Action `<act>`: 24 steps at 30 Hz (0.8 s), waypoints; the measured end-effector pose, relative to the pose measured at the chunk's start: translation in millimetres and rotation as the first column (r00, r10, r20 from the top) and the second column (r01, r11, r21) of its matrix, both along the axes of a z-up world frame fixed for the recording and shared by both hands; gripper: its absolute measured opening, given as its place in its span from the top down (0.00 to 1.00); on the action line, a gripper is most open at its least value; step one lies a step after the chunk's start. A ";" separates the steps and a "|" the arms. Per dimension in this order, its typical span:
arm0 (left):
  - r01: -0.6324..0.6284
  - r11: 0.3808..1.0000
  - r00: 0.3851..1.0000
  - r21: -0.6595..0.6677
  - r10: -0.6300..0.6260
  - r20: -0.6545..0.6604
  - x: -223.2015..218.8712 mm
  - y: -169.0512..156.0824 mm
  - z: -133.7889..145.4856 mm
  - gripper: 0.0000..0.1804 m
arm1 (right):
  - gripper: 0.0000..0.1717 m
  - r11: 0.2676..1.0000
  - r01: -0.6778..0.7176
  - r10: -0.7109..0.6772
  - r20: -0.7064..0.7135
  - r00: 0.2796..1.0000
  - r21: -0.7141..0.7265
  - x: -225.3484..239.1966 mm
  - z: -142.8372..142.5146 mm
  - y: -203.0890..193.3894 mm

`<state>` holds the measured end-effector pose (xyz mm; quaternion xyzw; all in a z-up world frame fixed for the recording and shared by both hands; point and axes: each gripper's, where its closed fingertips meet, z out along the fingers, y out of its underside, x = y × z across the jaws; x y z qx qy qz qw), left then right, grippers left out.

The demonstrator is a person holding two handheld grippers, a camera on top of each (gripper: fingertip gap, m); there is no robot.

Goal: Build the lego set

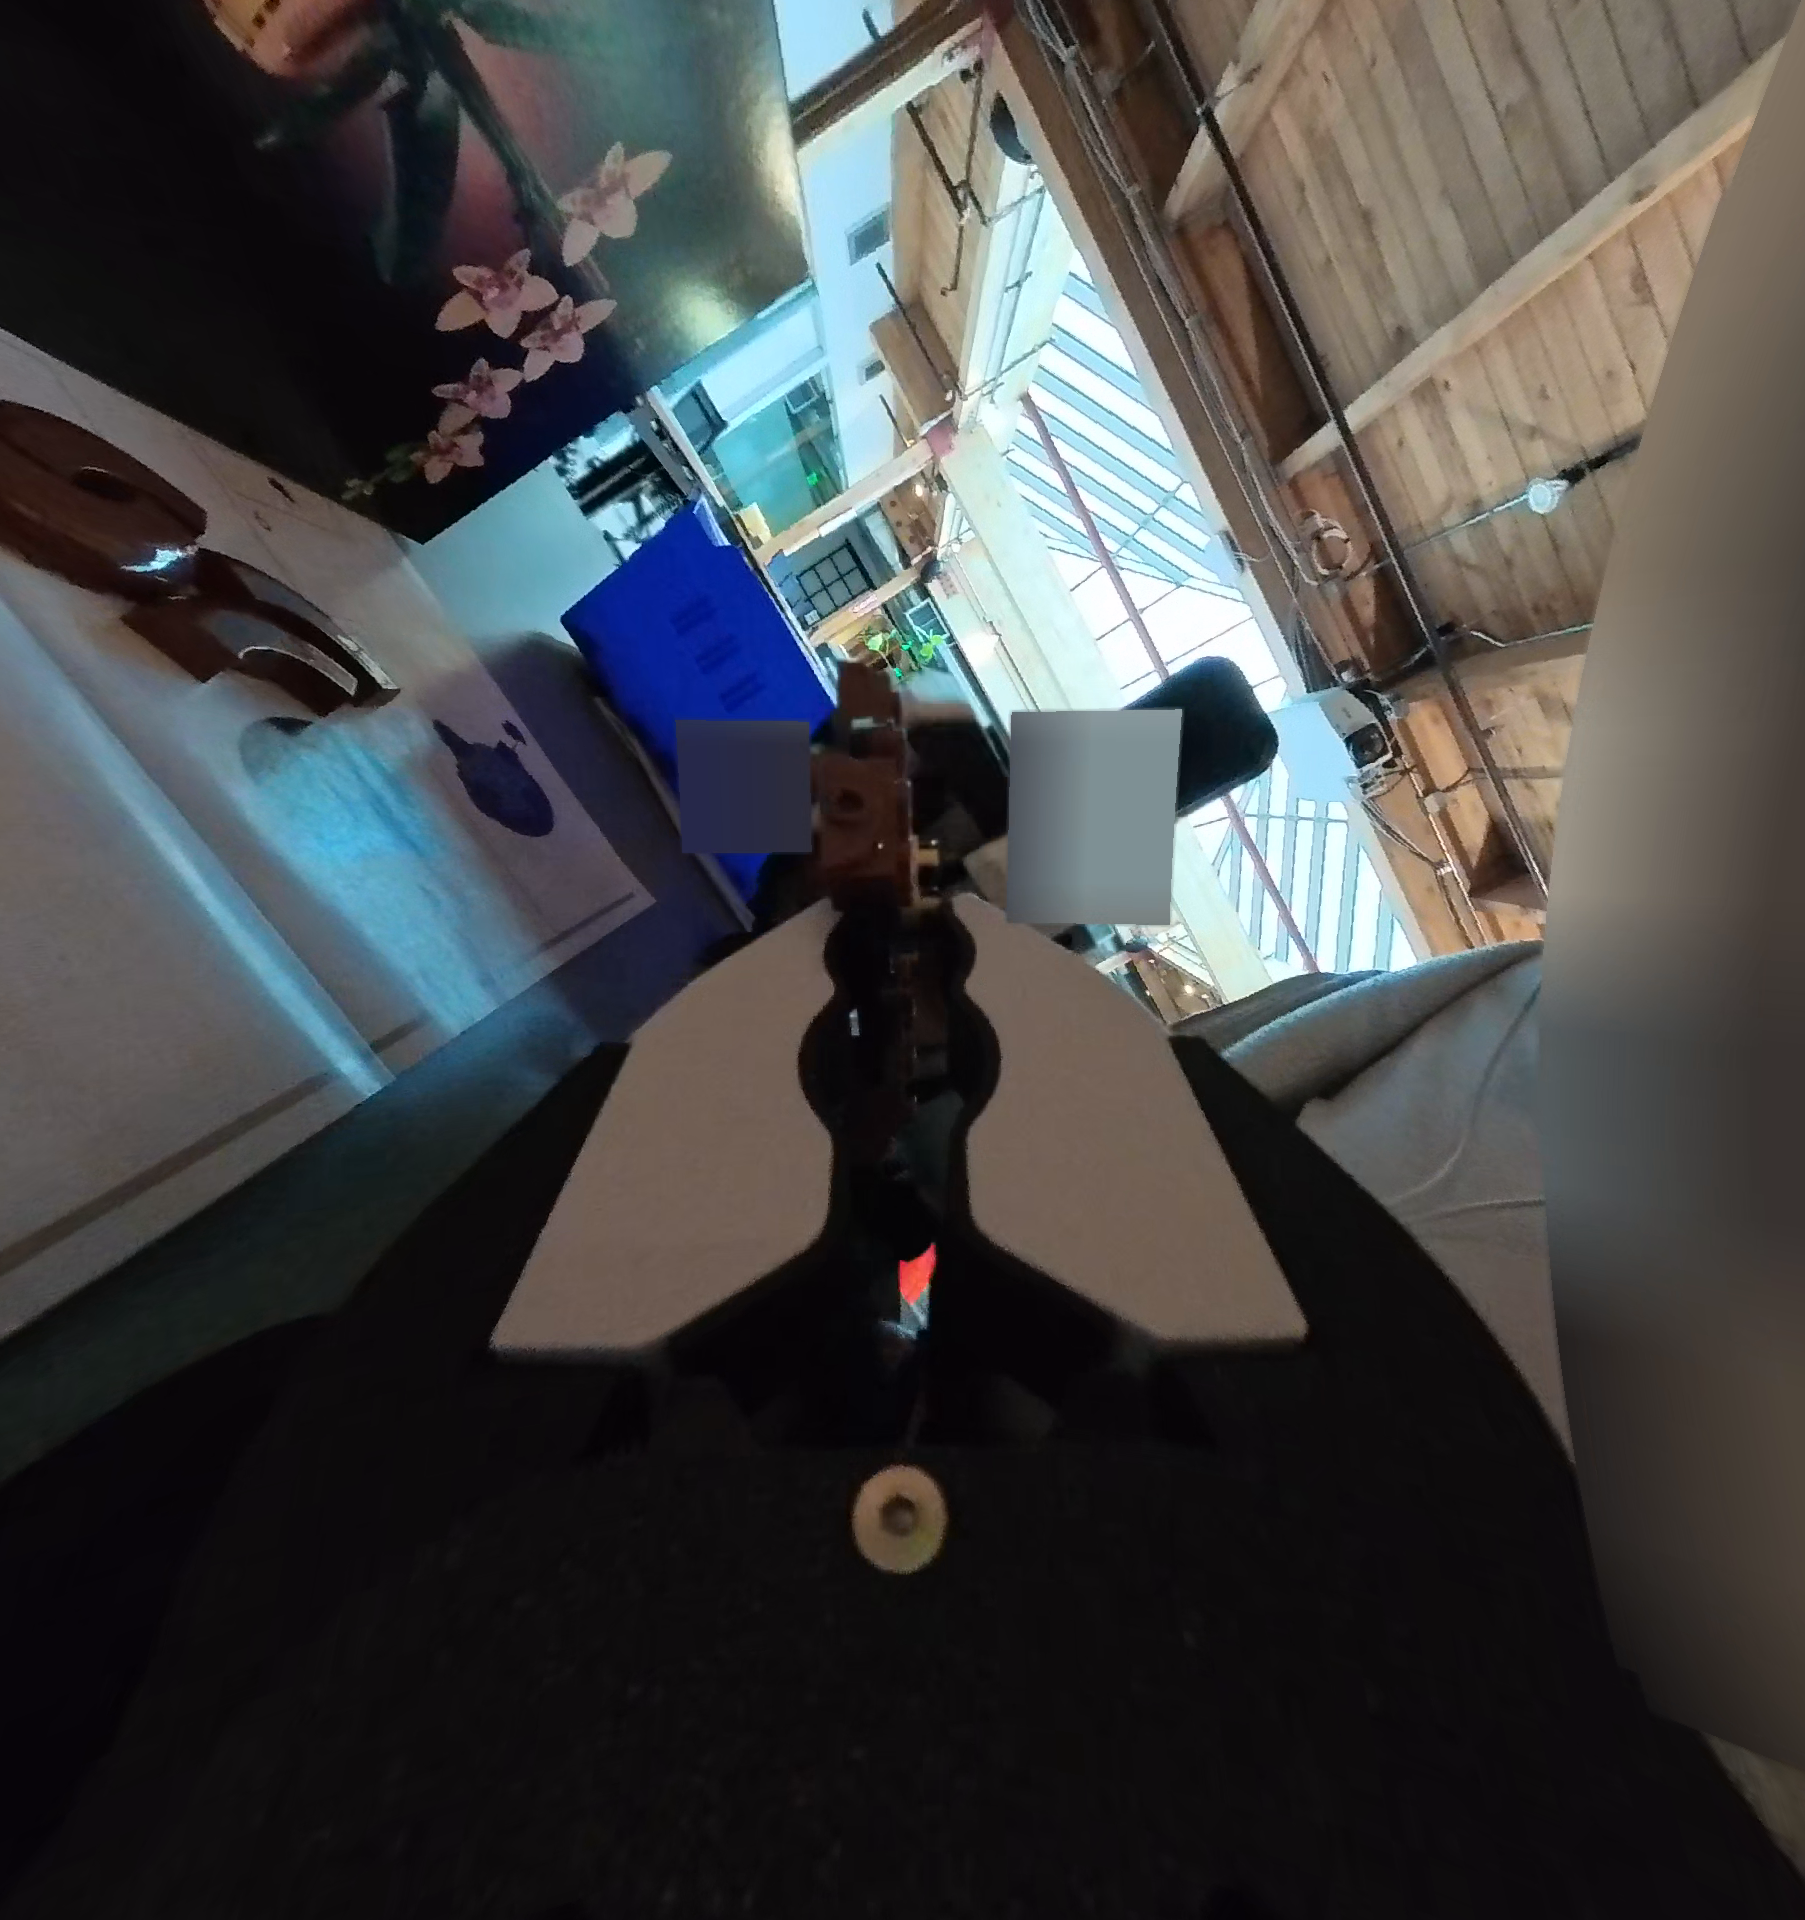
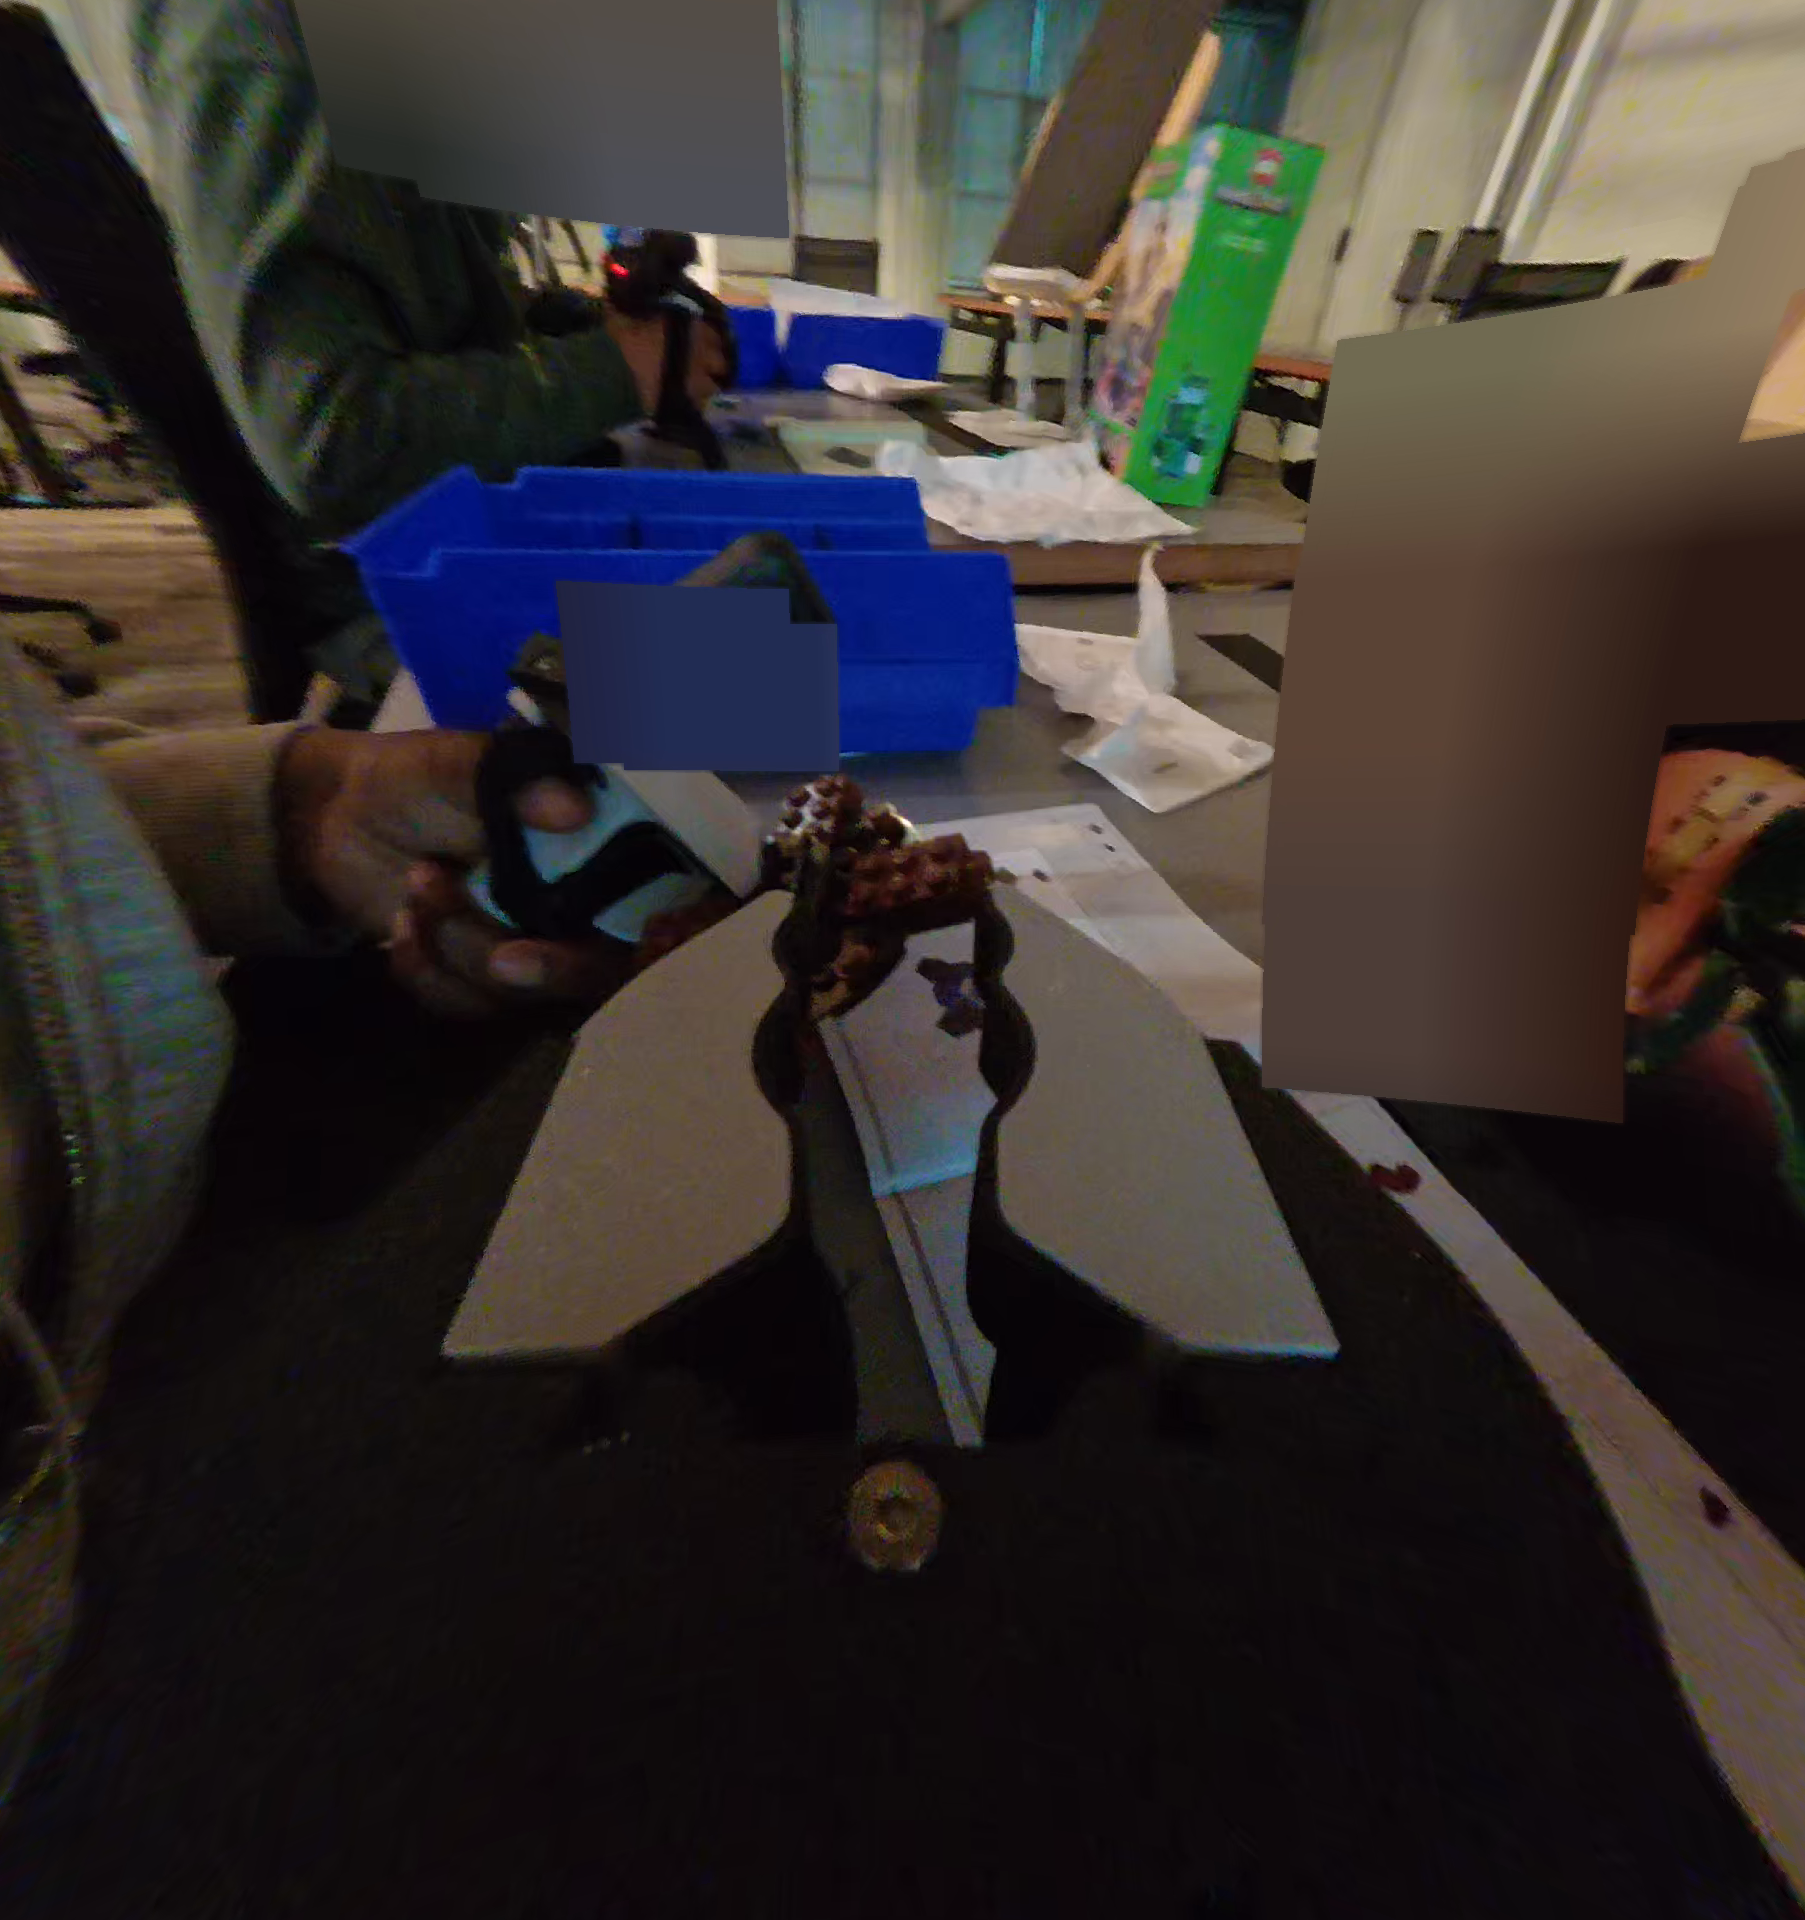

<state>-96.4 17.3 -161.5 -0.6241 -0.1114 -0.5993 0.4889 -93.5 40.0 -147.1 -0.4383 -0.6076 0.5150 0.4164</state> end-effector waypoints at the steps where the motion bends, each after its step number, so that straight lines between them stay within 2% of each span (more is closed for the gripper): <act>1: 0.003 1.000 1.000 0.005 -0.003 -0.004 0.6 -0.8 0.3 0.93 | 0.84 1.000 -0.007 0.007 0.010 1.000 0.012 0.5 -1.4 -1.0; 4: -0.003 1.000 1.000 0.002 0.003 -0.023 1.5 -0.7 -1.0 0.93 | 0.84 0.998 -0.053 0.053 0.011 0.999 0.022 2.4 -1.5 -10.1; 6: 0.000 1.000 0.999 -0.005 0.000 -0.034 2.6 -0.1 -2.4 0.93 | 0.91 0.994 -0.104 0.104 0.015 0.994 0.031 6.1 -2.2 -18.4; 8: -0.002 1.000 0.999 -0.014 0.001 -0.044 3.3 0.9 -4.1 0.93 | 0.92 0.994 -0.105 0.105 0.006 0.994 0.027 6.8 -1.6 -18.9; 9: -0.003 1.000 0.999 -0.019 0.002 -0.049 3.5 1.3 -5.0 0.93 | 0.87 0.998 -0.064 0.065 -0.002 0.998 0.019 5.0 -0.7 -13.0; 11: -0.002 1.000 0.998 -0.022 0.001 -0.060 4.5 1.4 -5.9 0.93 | 0.67 1.000 -0.020 0.020 -0.022 1.000 -0.004 2.8 2.0 -6.8; 12: -0.002 1.000 0.998 -0.024 0.001 -0.067 5.0 1.4 -6.4 0.93 | 0.73 0.997 -0.075 0.075 -0.014 0.997 -0.007 6.0 1.2 -14.0; 13: -0.003 1.000 0.997 -0.025 0.001 -0.073 5.3 1.6 -6.9 0.93 | 0.90 0.987 -0.161 0.161 0.005 0.987 0.002 11.6 -0.5 -24.7; 14: -0.003 1.000 0.997 -0.029 0.001 -0.078 5.7 1.8 -7.6 0.93 | 0.96 0.979 -0.201 0.201 0.022 0.979 0.013 15.0 -1.7 -28.1; 16: -0.005 0.999 0.996 -0.041 0.001 -0.092 6.5 2.7 -9.8 0.93 | 0.91 0.997 -0.074 0.074 0.020 0.997 0.036 11.9 -0.2 -0.4; 18: -0.002 0.999 0.994 -0.055 -0.004 -0.109 8.3 3.7 -12.4 0.93 | 0.81 0.988 0.152 -0.152 0.028 0.988 0.017 9.8 -1.1 52.9; 20: 0.005 0.998 0.992 -0.068 -0.014 -0.128 10.6 4.4 -15.2 0.93 | 0.84 0.953 0.302 -0.294 0.189 0.937 -0.016 12.3 -21.4 100.2; 21: 0.011 0.997 0.991 -0.074 -0.021 -0.134 11.9 4.6 -16.3 0.93 | 0.86 0.946 0.324 -0.304 0.294 0.906 -0.018 13.1 -36.7 113.3; 24: 0.028 0.995 0.990 -0.098 -0.041 -0.137 13.9 5.2 -19.5 0.93 | 0.90 0.968 0.250 -0.193 0.537 0.821 -0.034 9.1 -79.1 119.1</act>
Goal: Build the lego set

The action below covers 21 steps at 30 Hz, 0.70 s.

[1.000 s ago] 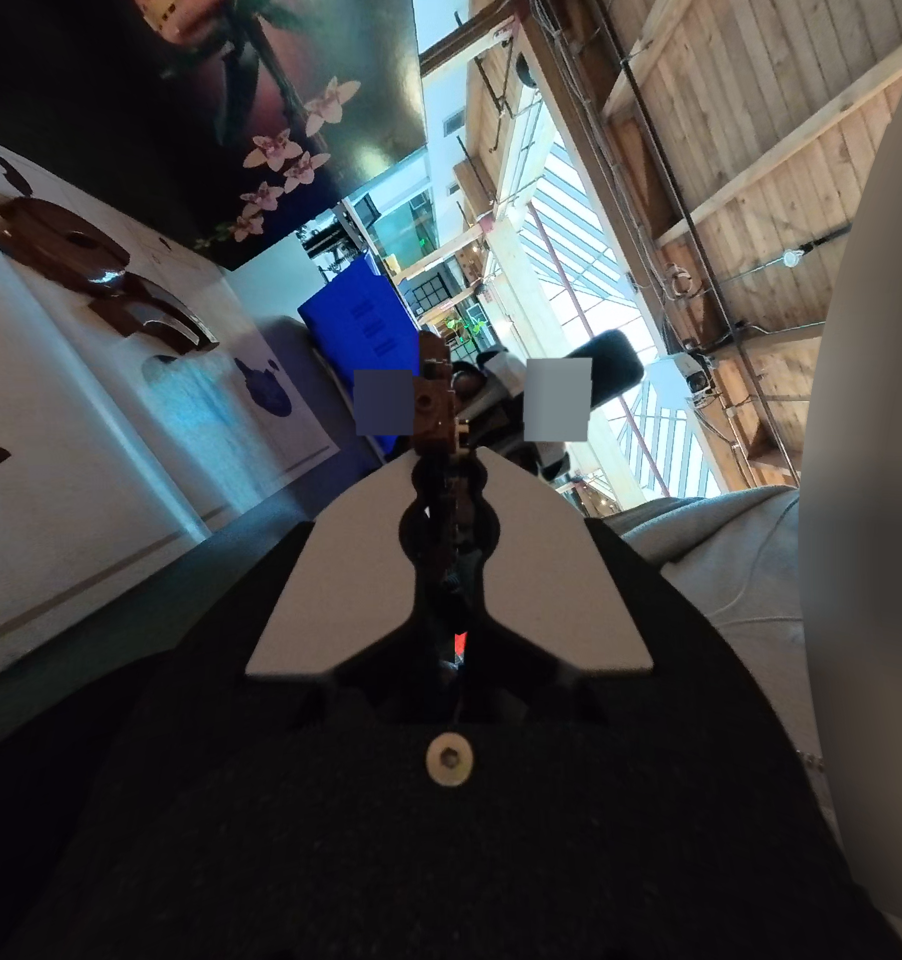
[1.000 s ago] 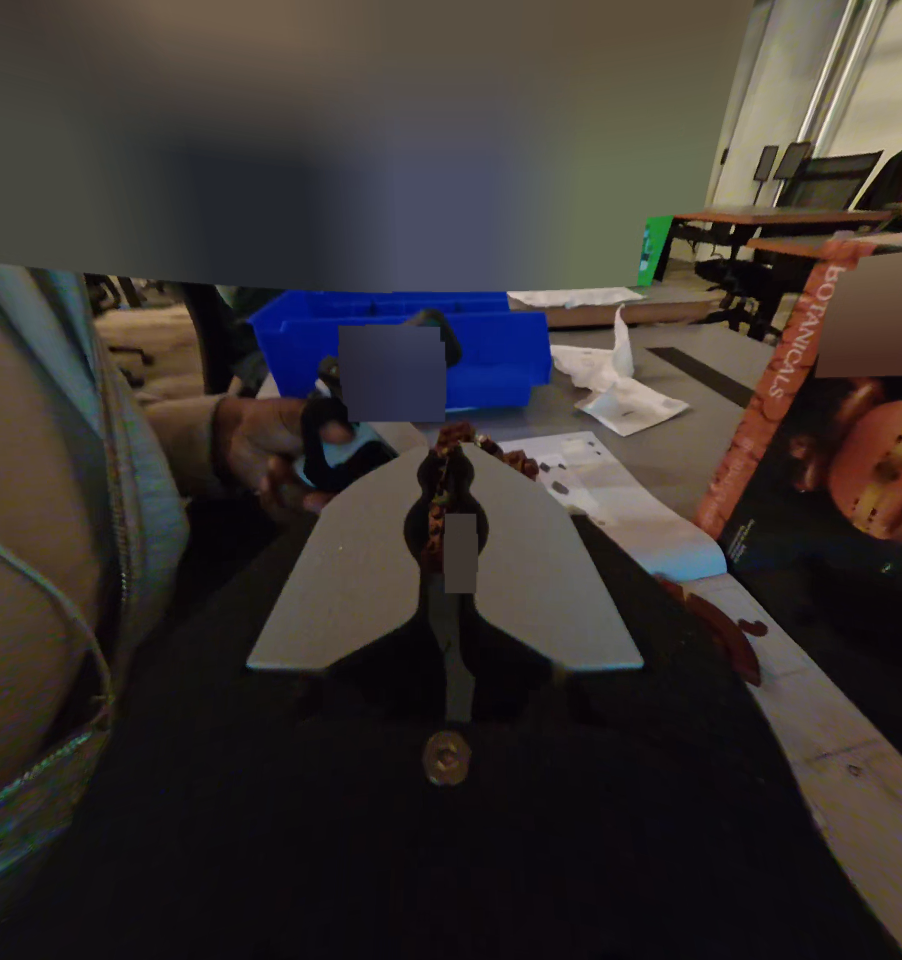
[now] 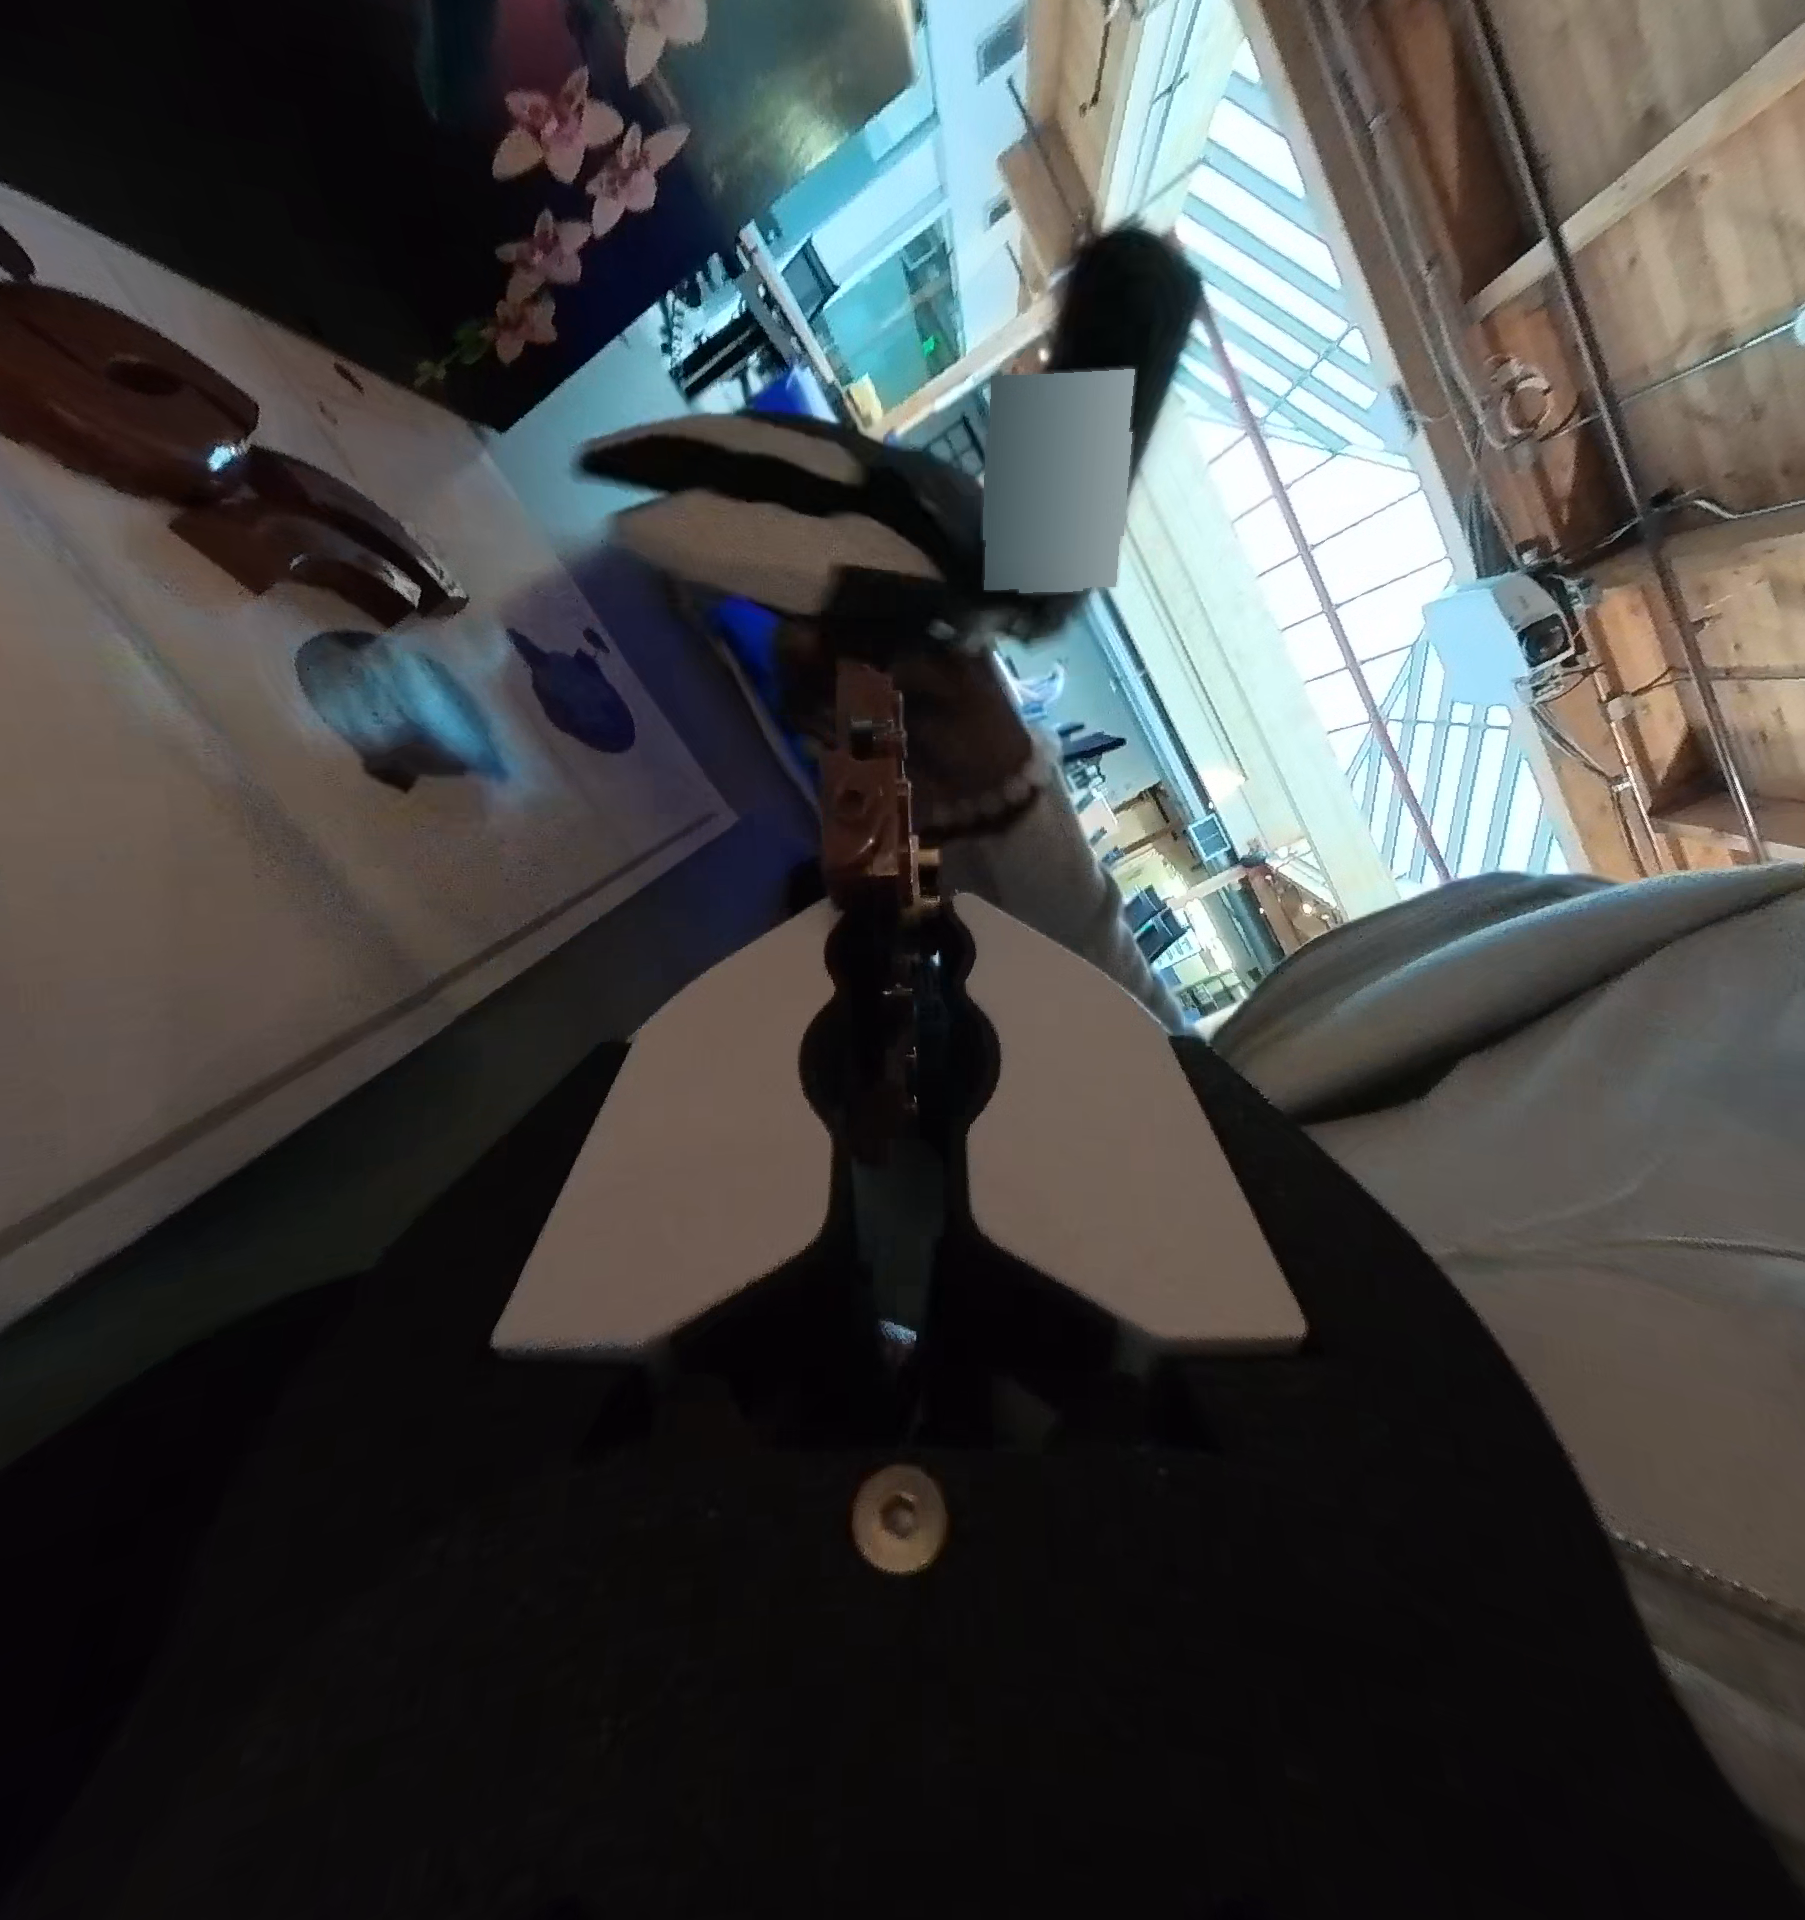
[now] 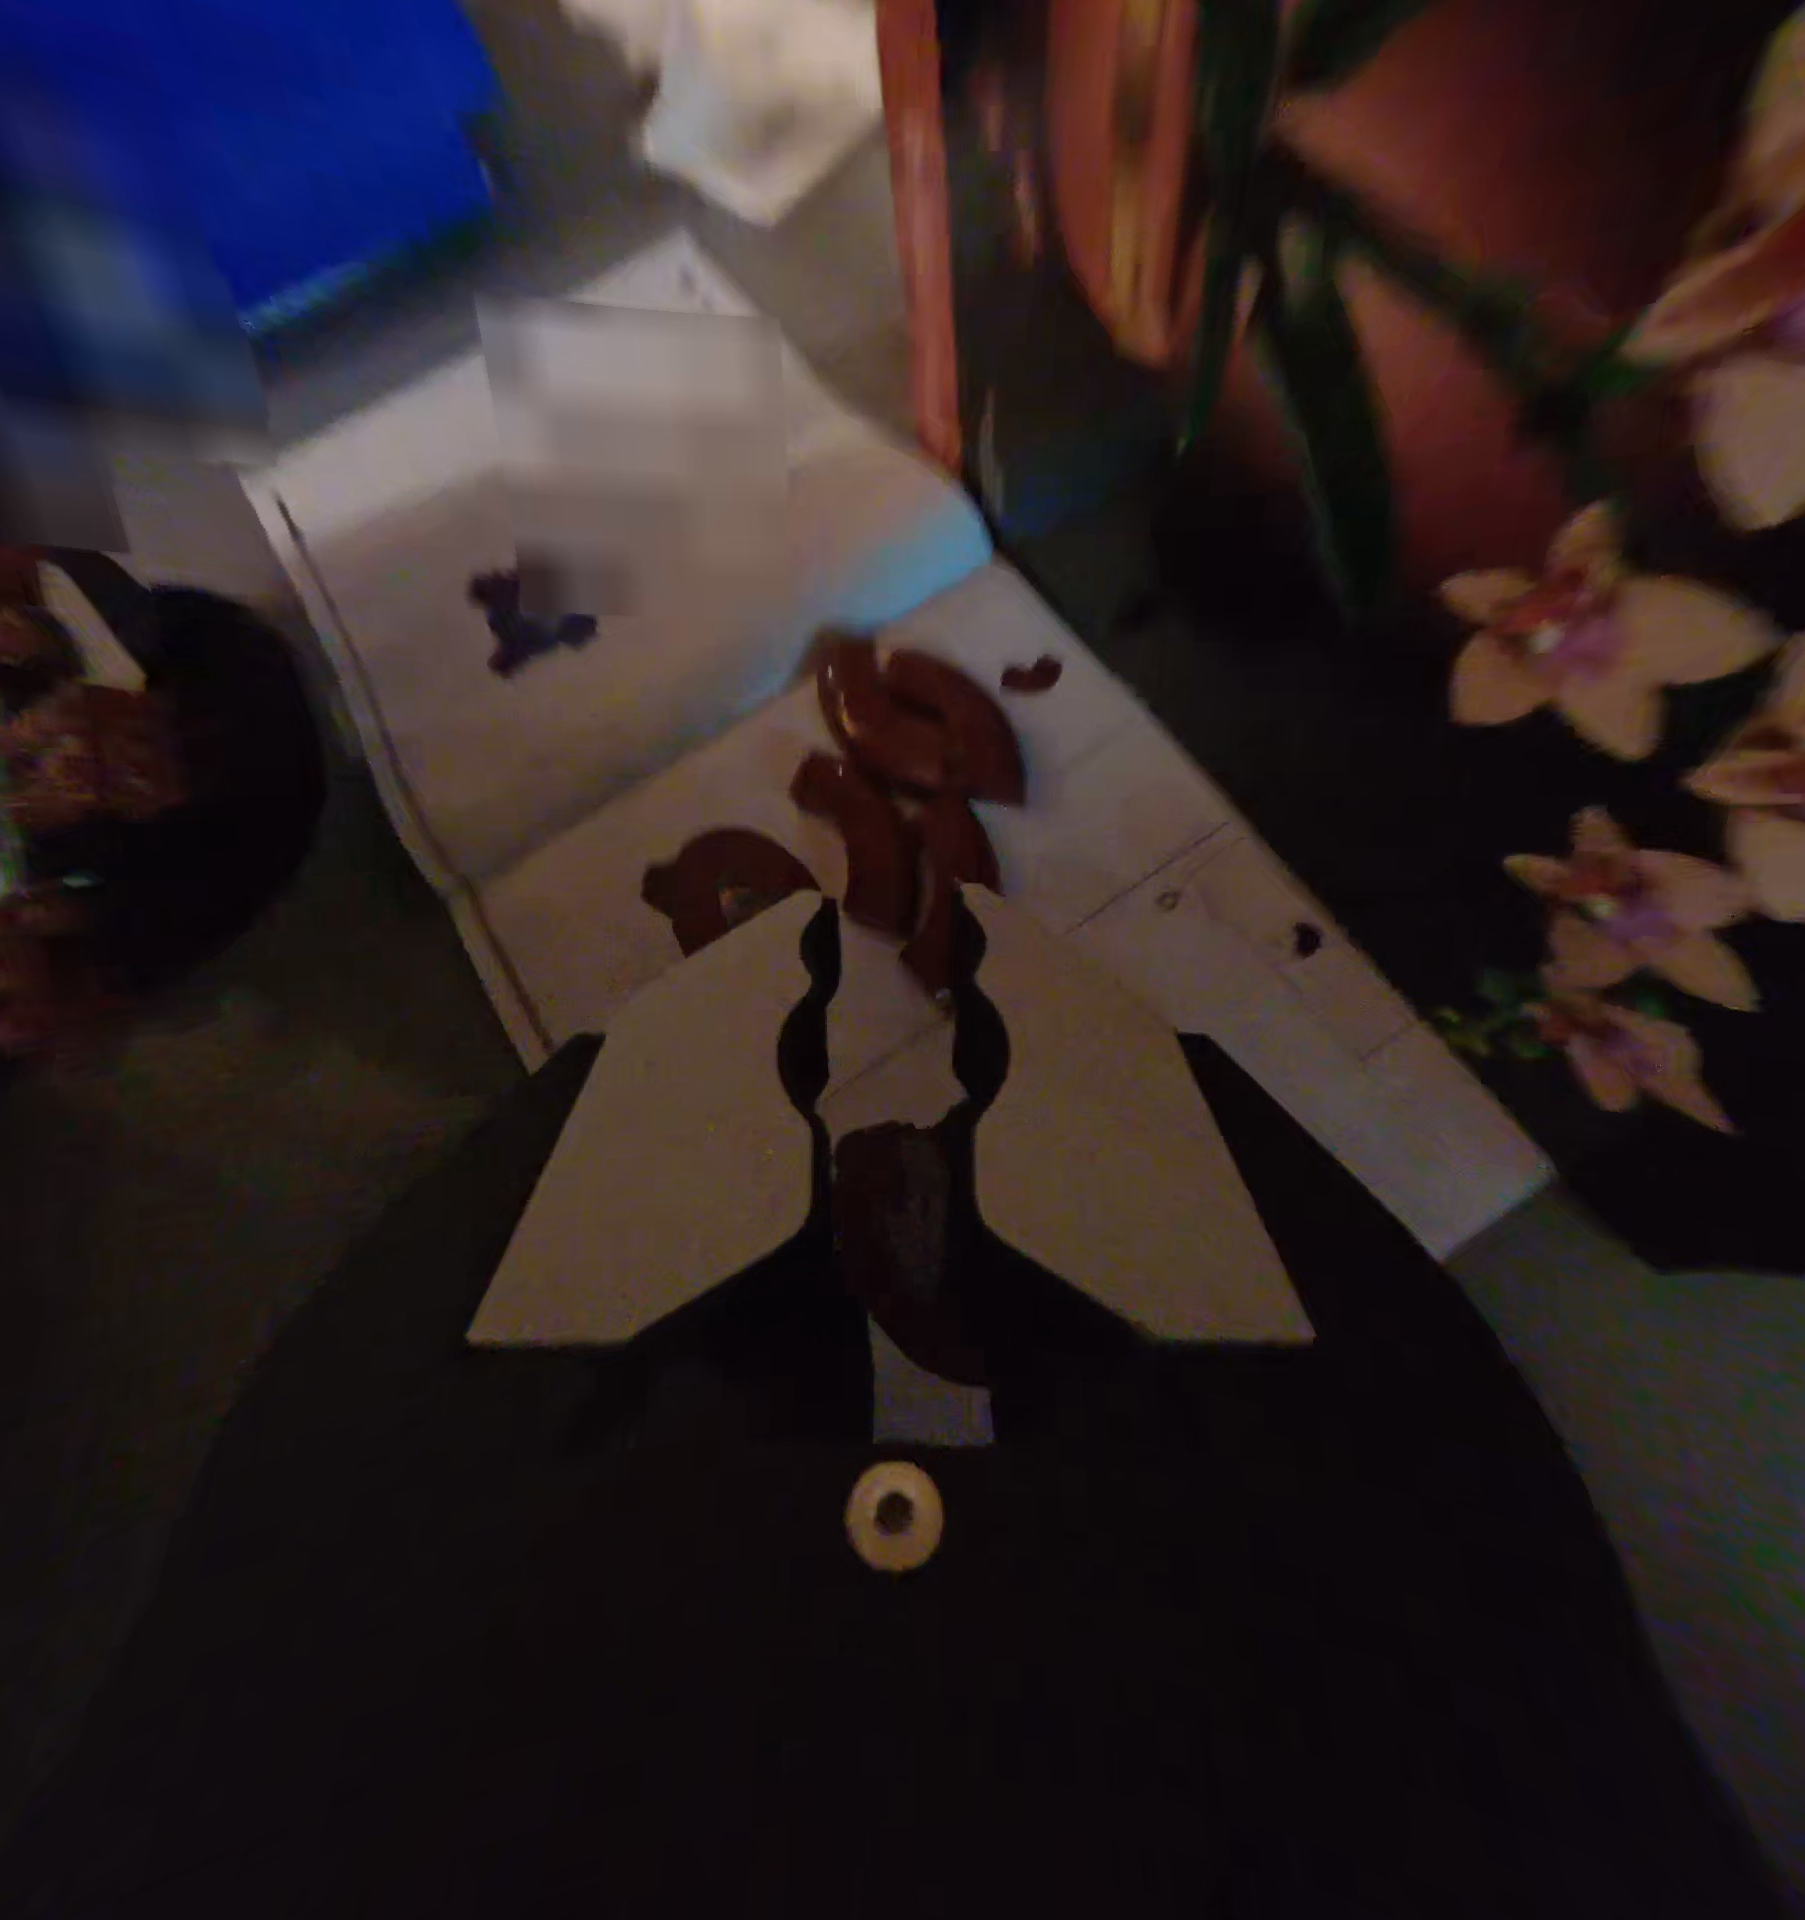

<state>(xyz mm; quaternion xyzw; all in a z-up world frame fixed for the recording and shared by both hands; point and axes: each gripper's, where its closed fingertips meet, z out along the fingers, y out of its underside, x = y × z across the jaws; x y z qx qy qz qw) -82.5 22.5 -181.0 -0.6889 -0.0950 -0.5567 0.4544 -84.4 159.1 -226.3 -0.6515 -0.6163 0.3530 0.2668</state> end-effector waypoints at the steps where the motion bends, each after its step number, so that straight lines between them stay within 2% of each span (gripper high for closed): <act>1: 0.009 1.000 1.000 -0.010 -0.009 0.002 0.8 0.2 -1.1 0.93 | 0.91 1.000 -0.028 0.028 0.049 0.998 -0.014 -2.4 -9.8 -1.2; 5: 0.042 0.998 0.999 -0.055 -0.042 -0.004 5.2 1.5 -6.7 0.93 | 0.87 0.997 -0.070 0.063 0.174 0.983 0.031 -7.7 -34.8 2.0; 10: 0.073 0.993 0.997 -0.093 -0.075 -0.016 10.0 2.4 -12.0 0.93 | 0.86 0.993 -0.092 0.076 0.201 0.977 0.071 -9.8 -40.9 6.0; 14: 0.086 0.989 0.996 -0.122 -0.089 -0.017 11.8 3.6 -15.2 0.93 | 0.89 0.984 -0.132 0.101 0.227 0.969 0.123 -5.2 -43.5 13.5; 16: 0.106 0.984 0.994 -0.145 -0.111 -0.024 14.7 3.5 -17.7 0.93 | 0.89 0.979 -0.115 0.077 0.217 0.973 0.168 1.7 -35.9 21.0; 18: 0.135 0.976 0.989 -0.172 -0.143 -0.035 19.0 3.7 -20.8 0.93 | 0.89 0.972 -0.126 0.102 0.127 0.987 0.197 6.8 -15.6 15.5; 21: 0.190 0.958 0.979 -0.213 -0.201 -0.029 24.9 4.6 -24.4 0.93 | 0.89 0.949 -0.232 0.246 -0.044 0.968 0.213 17.1 21.8 -16.8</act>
